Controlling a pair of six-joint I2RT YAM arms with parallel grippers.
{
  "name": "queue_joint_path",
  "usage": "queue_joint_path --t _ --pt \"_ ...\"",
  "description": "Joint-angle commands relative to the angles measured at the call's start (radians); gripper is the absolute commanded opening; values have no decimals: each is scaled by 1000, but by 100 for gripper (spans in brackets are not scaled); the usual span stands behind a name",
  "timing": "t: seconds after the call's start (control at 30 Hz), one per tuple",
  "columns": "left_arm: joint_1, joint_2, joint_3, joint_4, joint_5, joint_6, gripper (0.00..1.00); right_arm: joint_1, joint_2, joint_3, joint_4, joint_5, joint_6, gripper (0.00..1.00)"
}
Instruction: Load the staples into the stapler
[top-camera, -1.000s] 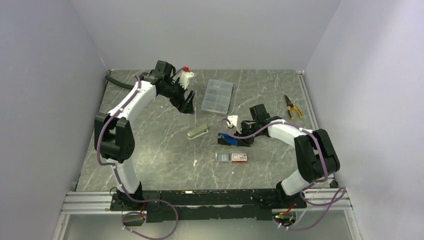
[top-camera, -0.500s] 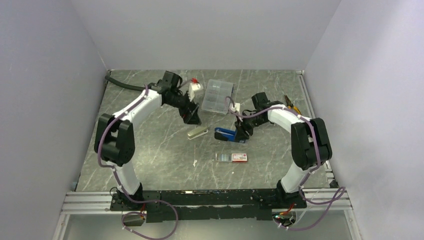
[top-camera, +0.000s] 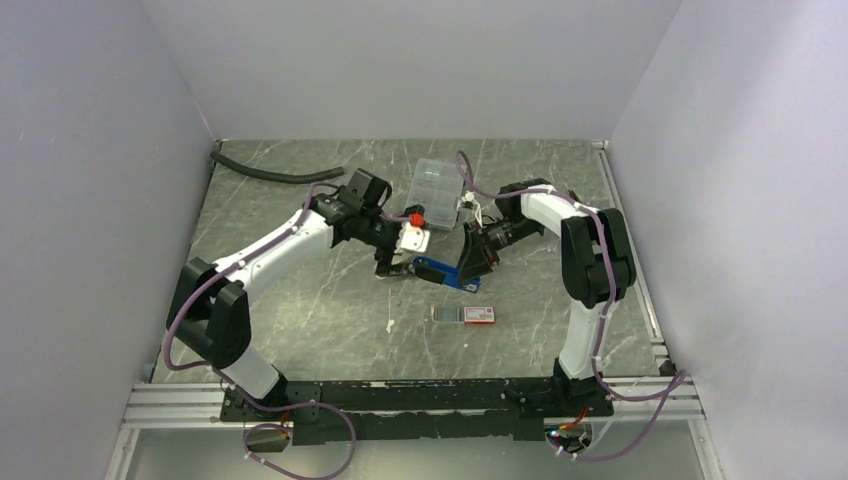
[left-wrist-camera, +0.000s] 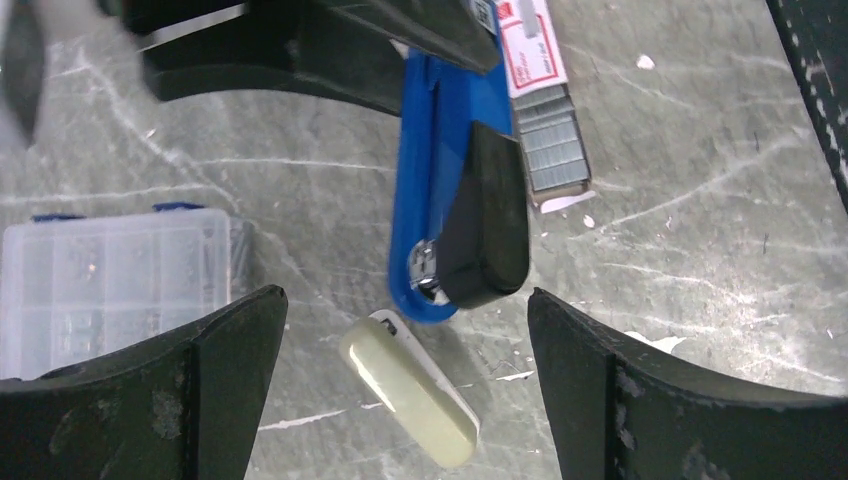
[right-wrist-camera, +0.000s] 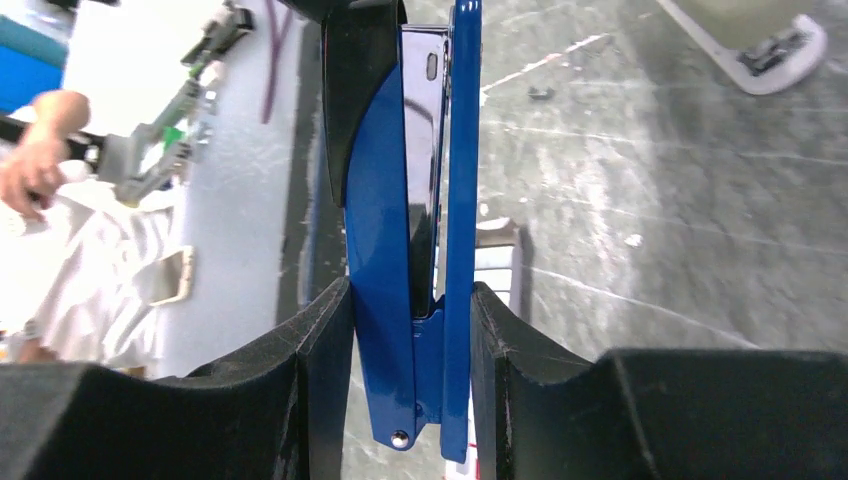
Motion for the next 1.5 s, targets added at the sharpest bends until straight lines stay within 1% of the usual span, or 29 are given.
queue_joint_path --t 0.0,0.23,0.33,0.4,0.6,0.8,1.0,1.1,1.17,1.27,1.37,1.43,1.47 --pt "-46 -62 -70 27 -48 138 95 -2 43 73 -319 -203 -224 1" --pt "-69 -93 -171 148 -78 126 95 0 17 59 -314 -239 -186 1" --pt "-75 -94 -204 224 -91 104 95 5 -13 33 -258 -244 -138 1" --pt "-76 -82 -203 259 -96 77 95 8 -27 18 -234 -247 -115 1" --pt "-102 -40 -169 264 -120 57 94 12 -39 9 -222 -250 -94 1" --pt "-117 -24 -159 253 -127 48 79 11 -37 3 -211 -252 -88 2" --pt "-117 -15 -128 213 -102 24 57 11 -19 13 -214 -246 -90 3" --pt "-117 -13 -117 199 -93 2 55 11 -13 18 -213 -239 -85 5" --pt "-117 -12 -113 198 -95 -20 57 10 -13 19 -207 -234 -75 5" --pt "-117 2 -79 171 -102 -50 57 11 -22 12 -170 -228 -38 6" --pt "-118 30 -26 110 -106 -59 44 11 -27 9 -144 -224 -14 6" --pt "-122 42 -4 80 -106 -54 26 11 -27 10 -141 -220 -10 6" --pt "-125 43 -6 80 -111 -50 22 11 -29 10 -141 -216 -8 6"
